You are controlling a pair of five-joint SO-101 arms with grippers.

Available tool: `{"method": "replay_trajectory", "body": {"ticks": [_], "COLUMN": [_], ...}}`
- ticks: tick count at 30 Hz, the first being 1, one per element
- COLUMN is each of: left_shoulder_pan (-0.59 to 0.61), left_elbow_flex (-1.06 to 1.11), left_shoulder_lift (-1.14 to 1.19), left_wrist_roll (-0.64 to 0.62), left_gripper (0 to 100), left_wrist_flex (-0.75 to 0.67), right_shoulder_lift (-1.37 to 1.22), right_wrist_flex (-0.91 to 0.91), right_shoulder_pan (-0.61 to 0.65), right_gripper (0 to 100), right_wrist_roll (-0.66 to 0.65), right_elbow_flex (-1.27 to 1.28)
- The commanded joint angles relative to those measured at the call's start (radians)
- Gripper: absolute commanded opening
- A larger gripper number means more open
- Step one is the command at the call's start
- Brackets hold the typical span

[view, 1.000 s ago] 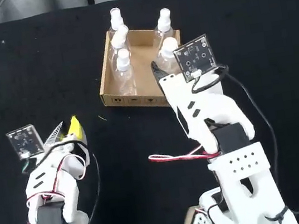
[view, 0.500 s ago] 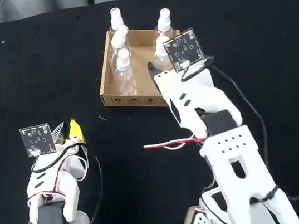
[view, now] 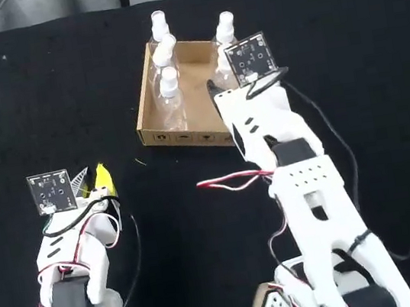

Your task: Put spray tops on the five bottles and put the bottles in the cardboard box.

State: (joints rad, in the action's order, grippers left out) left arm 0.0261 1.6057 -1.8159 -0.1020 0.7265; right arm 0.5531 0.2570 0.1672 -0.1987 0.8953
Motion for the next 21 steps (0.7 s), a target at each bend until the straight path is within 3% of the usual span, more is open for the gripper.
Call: {"method": "replay_trajectory", "body": {"ticks": [1, 21], "left_shoulder_pan": [0.008, 0.008], "left_elbow_flex": [-0.021, -0.021], "left_shoulder_lift": [-0.011, -0.011], "left_wrist_roll": [0.011, 0.011], "left_gripper": [7, 7], "left_wrist_flex": [-0.021, -0.021], "right_shoulder_lift": [-0.013, -0.297], "right_wrist_flex": [-0.055, -0.104], "right_shoulder_pan": [-0.025, -0.023], "right_gripper": [2.1, 2.1], "right_wrist_roll": [0.003, 0.006], "right_elbow_flex": [-0.038, -0.156]}}
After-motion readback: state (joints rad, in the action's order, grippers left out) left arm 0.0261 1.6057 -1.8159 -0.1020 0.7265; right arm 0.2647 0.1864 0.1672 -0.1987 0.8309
